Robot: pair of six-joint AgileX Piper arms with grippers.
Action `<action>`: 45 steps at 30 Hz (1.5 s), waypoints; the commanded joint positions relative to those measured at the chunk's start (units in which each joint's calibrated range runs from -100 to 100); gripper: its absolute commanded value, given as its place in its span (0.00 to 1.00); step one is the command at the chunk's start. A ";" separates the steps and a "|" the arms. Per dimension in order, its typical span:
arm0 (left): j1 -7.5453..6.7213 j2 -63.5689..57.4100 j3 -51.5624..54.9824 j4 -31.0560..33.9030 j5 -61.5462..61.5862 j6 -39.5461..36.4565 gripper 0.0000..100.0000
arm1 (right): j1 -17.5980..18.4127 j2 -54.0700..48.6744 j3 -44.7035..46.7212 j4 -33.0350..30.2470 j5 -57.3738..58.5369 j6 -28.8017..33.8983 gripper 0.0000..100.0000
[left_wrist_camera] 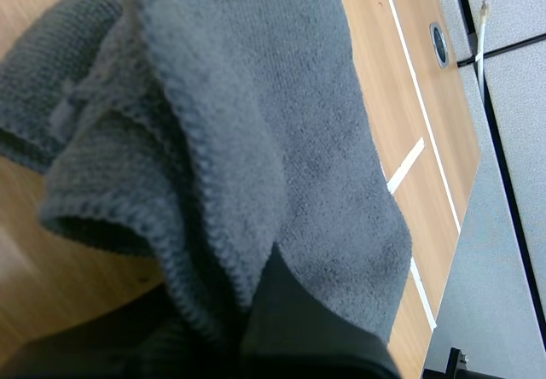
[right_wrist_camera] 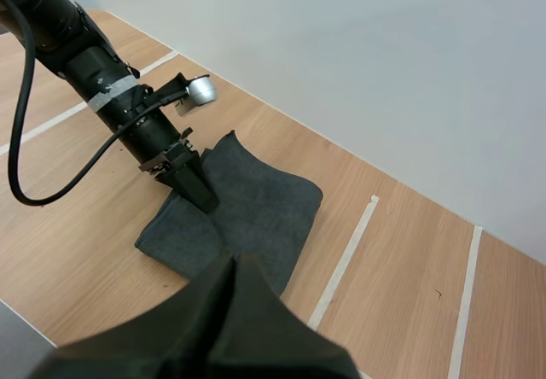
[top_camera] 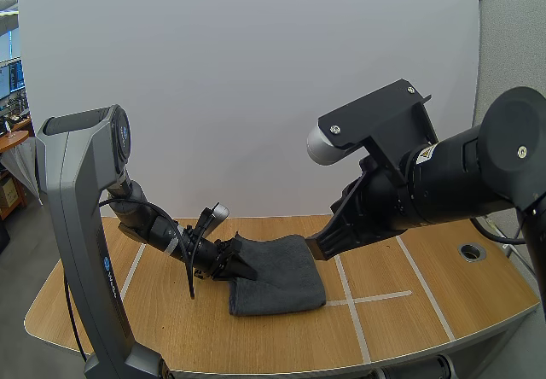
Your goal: Fold the towel
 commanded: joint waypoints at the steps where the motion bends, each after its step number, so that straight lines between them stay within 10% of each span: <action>1: -0.22 -0.46 -0.90 -0.97 0.51 0.30 0.00 | -0.10 -0.61 -0.32 -0.25 0.02 0.28 0.00; 13: 4.17 -8.17 -6.01 8.76 0.51 -2.57 0.00 | -0.10 -0.61 -0.32 -0.25 0.02 1.19 0.00; 28: 16.17 -8.25 -22.89 19.58 0.51 -4.58 0.00 | -0.10 -0.73 -0.32 -0.25 0.02 1.18 0.00; 45: 20.75 -1.94 -39.65 30.77 0.51 -5.36 0.00 | -0.10 -0.71 -0.32 0.58 0.02 2.43 0.00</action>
